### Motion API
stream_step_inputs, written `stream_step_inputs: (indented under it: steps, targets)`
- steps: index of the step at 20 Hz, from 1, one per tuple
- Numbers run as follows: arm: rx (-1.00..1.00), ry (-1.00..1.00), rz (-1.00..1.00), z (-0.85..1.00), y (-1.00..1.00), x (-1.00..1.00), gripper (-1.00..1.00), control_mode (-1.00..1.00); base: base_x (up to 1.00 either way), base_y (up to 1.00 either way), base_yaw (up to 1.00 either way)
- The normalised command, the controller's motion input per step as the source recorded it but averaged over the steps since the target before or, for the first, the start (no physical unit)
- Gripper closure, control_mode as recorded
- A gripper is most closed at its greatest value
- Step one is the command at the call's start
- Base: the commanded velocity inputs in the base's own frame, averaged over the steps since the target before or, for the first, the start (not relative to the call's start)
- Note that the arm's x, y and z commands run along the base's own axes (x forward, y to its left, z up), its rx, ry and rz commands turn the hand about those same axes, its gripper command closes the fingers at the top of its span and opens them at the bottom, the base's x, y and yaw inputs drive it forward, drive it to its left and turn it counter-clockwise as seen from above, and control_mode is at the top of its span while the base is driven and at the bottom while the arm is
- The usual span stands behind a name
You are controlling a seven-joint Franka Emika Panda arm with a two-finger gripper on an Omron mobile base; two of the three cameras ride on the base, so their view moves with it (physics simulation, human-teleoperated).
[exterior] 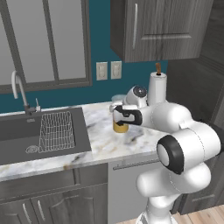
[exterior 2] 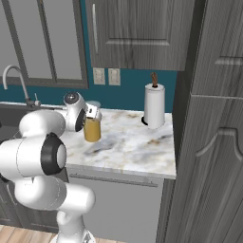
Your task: Place the pitcher and cup on the dining counter for serving.
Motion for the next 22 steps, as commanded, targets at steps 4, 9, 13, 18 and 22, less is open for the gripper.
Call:
stream_step_inputs:
  steps: [4, 9, 13, 18, 22]
  targets:
    - [0.00, 0.00, 0.00, -0.12, 0.00, 0.06, 1.00, -1.00, 0.00, 0.00, 0.00]
    - [0.00, 0.00, 0.00, -0.07, 0.00, 0.08, 1.00, -1.00, 0.00, 0.00, 0.00]
    - [0.00, 0.00, 0.00, 0.00, 0.00, 0.00, 1.00, -1.00, 0.00, 0.00, 0.00]
    - [0.00, 0.00, 0.00, 0.00, 0.00, 0.00, 1.00, -1.00, 0.00, 0.00, 0.00]
    - [0.00, 0.00, 0.00, 0.00, 0.00, 0.00, 1.00, -1.00, 0.00, 0.00, 0.00]
